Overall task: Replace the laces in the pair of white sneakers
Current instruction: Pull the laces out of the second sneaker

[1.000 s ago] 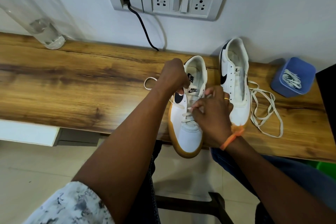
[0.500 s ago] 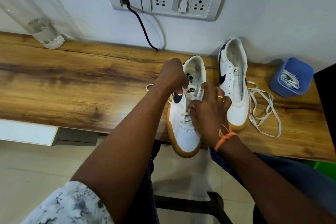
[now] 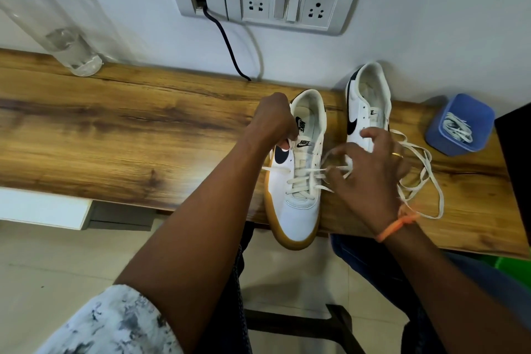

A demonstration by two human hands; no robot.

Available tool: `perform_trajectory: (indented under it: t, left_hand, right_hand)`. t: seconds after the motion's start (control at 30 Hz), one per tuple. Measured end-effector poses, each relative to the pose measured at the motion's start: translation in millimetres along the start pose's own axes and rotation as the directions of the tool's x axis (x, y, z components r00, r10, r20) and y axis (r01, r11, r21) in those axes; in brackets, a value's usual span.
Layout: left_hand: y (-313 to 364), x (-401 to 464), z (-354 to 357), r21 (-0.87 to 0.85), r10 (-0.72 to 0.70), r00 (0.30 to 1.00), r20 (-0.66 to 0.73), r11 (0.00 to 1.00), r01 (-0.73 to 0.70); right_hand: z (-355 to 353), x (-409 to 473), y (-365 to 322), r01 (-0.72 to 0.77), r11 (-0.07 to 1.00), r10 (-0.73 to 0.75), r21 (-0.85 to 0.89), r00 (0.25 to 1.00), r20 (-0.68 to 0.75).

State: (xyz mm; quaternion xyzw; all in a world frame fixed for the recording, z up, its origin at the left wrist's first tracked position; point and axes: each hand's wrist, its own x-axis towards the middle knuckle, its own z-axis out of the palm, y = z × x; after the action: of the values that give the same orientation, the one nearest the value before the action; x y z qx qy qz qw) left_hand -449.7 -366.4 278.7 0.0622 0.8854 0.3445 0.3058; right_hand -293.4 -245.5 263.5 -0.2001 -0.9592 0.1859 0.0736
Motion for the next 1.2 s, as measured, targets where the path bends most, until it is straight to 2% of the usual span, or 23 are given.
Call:
perform_trajectory:
  t: [0.1,0.2,0.33,0.43,0.53,0.57,0.63,0.7,0.77,0.83,0.97,1.1,1.17,1.2]
  left_hand:
    - [0.1,-0.6,0.2,-0.009,0.003,1.000,0.002,1.000,-0.003]
    - [-0.4,-1.4,0.2,-0.016,0.008,1.000,0.001,1.000,-0.008]
    - [-1.4,-2.6,-1.4,-0.008,0.036,0.999,-0.006,0.999,-0.036]
    - [-0.2,-3.0,-2.5,-0.001,0.035,0.999,-0.011,0.999,-0.035]
    - [2.1,-3.4,-1.5,-0.011,0.024,1.000,-0.009,1.000,-0.024]
    - [2.9,-3.7,-1.0,-0.010,0.024,1.000,-0.008,1.000,-0.025]
    - [3.0,-3.9,-0.4,-0.012,0.025,1.000,-0.013,1.000,-0.025]
    - [3.8,-3.1,0.6,-0.018,0.028,0.999,-0.018,0.999,-0.028]
    - [3.5,-3.1,0.4,-0.019,0.024,1.000,-0.020,1.000,-0.024]
    - [3.1,-3.1,0.3,-0.018,0.023,1.000,-0.020,1.000,-0.023]
    - [1.7,-2.6,-0.2,0.006,0.045,0.999,-0.010,0.999,-0.045]
    - [1.0,-2.9,-2.5,0.000,0.053,0.999,0.002,0.999,-0.053]
    - [2.2,-3.6,-2.2,0.003,0.055,0.998,0.000,0.998,-0.055]
    - [3.1,-4.1,-1.8,0.009,0.055,0.998,-0.002,0.998,-0.055]
  right_hand:
    - [18.9,-5.0,-20.3,0.168,0.975,-0.159,-0.142,0.985,0.074]
    - [35.4,-4.6,-27.4,0.194,0.956,-0.164,-0.222,0.975,0.150]
    - [28.2,-1.1,-21.8,0.117,0.987,-0.110,-0.106,0.991,0.069]
    - [6.2,9.1,-4.9,-0.021,1.000,0.021,0.012,1.000,0.001]
    - [-6.5,14.7,9.2,-0.144,0.989,0.144,0.031,0.990,0.012]
    - [-6.5,13.2,9.8,-0.126,0.992,0.126,0.003,0.992,0.004]
    - [0.1,6.1,2.1,0.017,0.999,-0.017,-0.031,1.000,-0.019]
    - [11.2,-1.8,-11.5,0.150,0.986,-0.149,-0.070,0.989,0.020]
    - [26.1,-6.8,-24.7,0.213,0.964,-0.196,-0.157,0.973,0.119]
    - [37.3,-7.5,-27.7,0.218,0.955,-0.188,-0.203,0.969,0.157]
    - [28.9,-0.9,-18.9,0.157,0.987,-0.155,-0.019,0.986,0.063]
    - [-4.6,16.0,5.7,-0.076,0.982,0.086,0.171,0.995,-0.050]
    - [-13.4,18.7,14.3,-0.155,0.976,0.165,0.156,0.985,-0.055]
    - [-13.5,17.6,15.3,-0.159,0.983,0.164,0.091,0.985,-0.055]
